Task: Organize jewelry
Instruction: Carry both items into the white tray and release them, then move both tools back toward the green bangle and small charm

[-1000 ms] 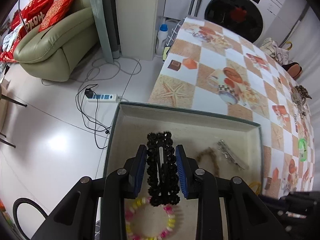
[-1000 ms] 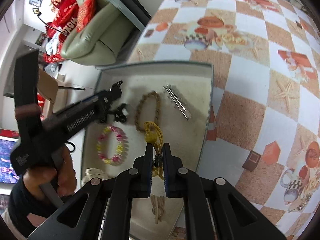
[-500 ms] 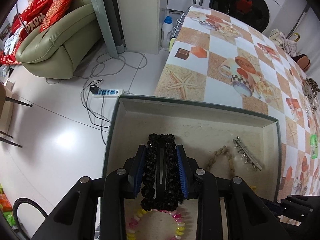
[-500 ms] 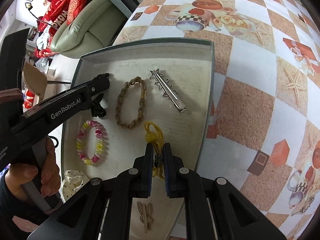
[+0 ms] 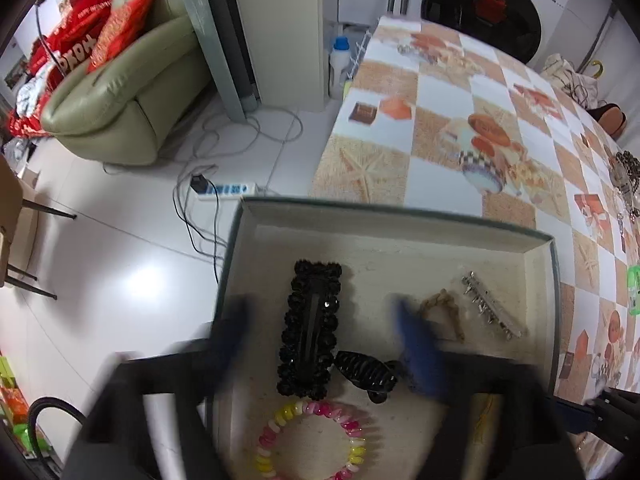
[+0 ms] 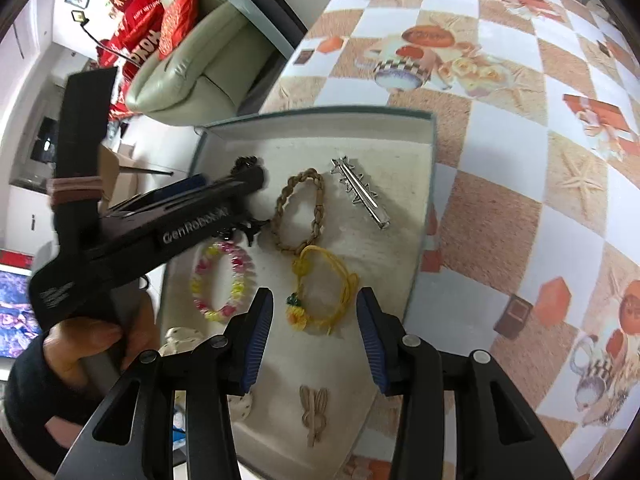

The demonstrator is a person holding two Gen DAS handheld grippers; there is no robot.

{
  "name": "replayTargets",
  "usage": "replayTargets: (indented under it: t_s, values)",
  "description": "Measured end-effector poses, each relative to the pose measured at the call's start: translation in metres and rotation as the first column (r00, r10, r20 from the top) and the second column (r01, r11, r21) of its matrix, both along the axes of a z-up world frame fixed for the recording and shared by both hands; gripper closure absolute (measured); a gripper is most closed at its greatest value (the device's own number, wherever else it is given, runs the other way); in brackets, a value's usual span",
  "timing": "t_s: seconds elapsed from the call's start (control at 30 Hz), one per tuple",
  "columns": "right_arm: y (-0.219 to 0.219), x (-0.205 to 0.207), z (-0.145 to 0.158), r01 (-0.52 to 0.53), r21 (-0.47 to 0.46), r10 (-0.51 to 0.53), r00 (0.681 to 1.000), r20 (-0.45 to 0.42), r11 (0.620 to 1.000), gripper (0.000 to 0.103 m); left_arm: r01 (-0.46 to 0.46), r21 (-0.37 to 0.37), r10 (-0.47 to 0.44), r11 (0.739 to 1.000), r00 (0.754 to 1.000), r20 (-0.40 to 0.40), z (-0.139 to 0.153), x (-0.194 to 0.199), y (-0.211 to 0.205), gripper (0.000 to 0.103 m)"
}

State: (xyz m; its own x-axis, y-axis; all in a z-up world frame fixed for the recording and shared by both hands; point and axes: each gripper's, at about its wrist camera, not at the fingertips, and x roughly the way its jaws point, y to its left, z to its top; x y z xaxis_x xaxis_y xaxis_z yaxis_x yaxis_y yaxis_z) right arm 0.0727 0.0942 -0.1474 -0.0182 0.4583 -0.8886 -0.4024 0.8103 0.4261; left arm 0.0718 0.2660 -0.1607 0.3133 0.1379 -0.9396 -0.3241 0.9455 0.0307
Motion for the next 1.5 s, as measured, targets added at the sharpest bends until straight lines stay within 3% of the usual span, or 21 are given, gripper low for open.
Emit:
replayTargets:
  t_s: [0.23,0.27,0.33,0.53,0.57,0.77,1.03,1.17,1.37,1.5]
  values:
    - [-0.036,-0.004,0.019,0.056,0.008,-0.057,0.998,0.013,0.998,0.049,0.025,0.003,-0.025,1.0,1.0,-0.008,0.008,0.003,-0.011,0.013]
    - [-0.045,-0.003,0.021,0.074,0.008,-0.074,0.997,0.012,0.997,0.046,0.028,0.004,-0.028,1.0,1.0,-0.01,0.009,0.003,-0.014,0.013]
    - [-0.057,-0.002,0.022,0.099,0.009,-0.099,0.995,0.009,0.995,0.041,0.033,0.011,-0.033,0.999,0.999,-0.018,0.01,0.004,-0.018,0.0]
    - [-0.1,0.0,0.03,0.183,0.013,-0.183,0.983,0.002,0.983,0.03,0.042,0.033,-0.041,0.999,0.999,-0.031,0.016,0.003,-0.035,0.0]
    - [-0.106,0.001,0.031,0.193,0.012,-0.193,0.981,0.001,0.981,0.021,0.05,0.036,-0.049,0.998,0.998,-0.029,0.019,0.003,-0.04,0.0]
    - [-0.157,0.002,0.033,0.28,-0.006,-0.28,0.96,-0.002,0.96,0.02,0.11,0.038,-0.11,0.993,0.994,-0.017,0.037,-0.006,-0.074,0.0]
    - [-0.233,-0.001,0.023,0.413,-0.083,-0.415,0.91,-0.004,0.907,0.02,0.205,0.014,-0.205,0.979,0.979,-0.012,0.054,-0.017,-0.139,0.0]
    - [-0.285,0.0,0.014,0.514,-0.145,-0.521,0.853,-0.014,0.845,0.02,0.237,-0.027,-0.237,0.971,0.971,0.0,0.058,-0.017,-0.172,0.0]
    - [-0.337,0.002,0.009,0.6,-0.191,-0.611,0.792,0.007,0.776,0.02,0.319,-0.09,-0.323,0.943,0.946,-0.035,0.041,-0.015,-0.225,0.0]
    - [-0.355,0.008,0.009,0.614,-0.197,-0.621,0.783,0.029,0.764,0.02,0.369,-0.122,-0.377,0.921,0.925,-0.051,0.032,-0.019,-0.259,0.0]
